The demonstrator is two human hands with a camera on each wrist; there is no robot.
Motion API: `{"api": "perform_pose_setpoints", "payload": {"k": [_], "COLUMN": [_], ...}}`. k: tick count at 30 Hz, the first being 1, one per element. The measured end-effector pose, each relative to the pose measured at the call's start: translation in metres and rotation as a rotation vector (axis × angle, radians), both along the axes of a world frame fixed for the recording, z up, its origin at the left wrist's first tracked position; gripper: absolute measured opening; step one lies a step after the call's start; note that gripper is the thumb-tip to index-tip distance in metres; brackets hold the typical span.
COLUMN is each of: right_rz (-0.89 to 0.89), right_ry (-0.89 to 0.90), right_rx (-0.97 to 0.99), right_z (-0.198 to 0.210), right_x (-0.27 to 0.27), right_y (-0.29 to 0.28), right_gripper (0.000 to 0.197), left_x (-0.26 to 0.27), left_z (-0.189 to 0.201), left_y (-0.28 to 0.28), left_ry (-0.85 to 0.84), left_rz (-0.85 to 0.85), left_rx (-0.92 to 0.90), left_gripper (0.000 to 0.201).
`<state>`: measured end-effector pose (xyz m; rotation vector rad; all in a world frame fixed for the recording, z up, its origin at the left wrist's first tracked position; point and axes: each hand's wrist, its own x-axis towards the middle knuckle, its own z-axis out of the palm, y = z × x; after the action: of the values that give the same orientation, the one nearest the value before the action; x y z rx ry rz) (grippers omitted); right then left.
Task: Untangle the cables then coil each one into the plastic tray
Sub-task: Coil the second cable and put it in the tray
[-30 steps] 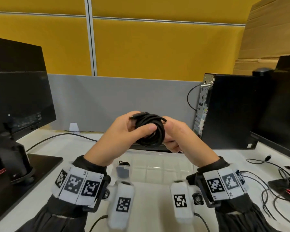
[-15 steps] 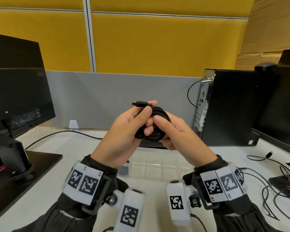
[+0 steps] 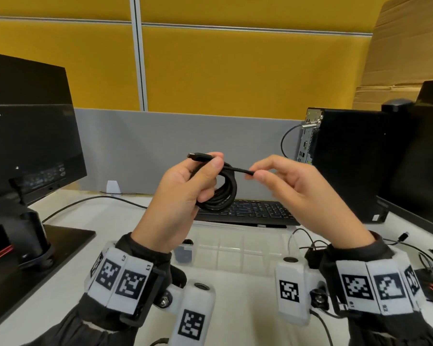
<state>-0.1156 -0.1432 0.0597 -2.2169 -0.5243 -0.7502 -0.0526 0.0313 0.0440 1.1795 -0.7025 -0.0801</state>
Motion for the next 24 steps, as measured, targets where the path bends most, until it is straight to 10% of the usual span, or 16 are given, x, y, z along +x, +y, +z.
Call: {"api": "perform_pose_setpoints", "payload": {"k": [11,19,24], "right_rz": [-0.446,0.246,0.380], "right_ry": [-0.257,0.225,0.398], "right_rx": [-0.049,0.881,1.032], "right_z": [-0.020,-0.020,-0.026], "right_x": [0.028,0.030,0.036], "right_y": [-0.021,0.004,0.020], "right_gripper": [0.020,0.020,0.028], "left_x": [-0.005,-0.008,-0.003], "left_z": [-0.001,-0.008,-0.012], "left_y": [-0.005,-0.016,-0.016], "left_ry": [0.080,0.012,-0.030], "left_rz": [-0.040,0.036,0.071], "left_rx": [-0.088,-0.060,-0.032], "left_gripper": [0.034,0.042,0.038]}}
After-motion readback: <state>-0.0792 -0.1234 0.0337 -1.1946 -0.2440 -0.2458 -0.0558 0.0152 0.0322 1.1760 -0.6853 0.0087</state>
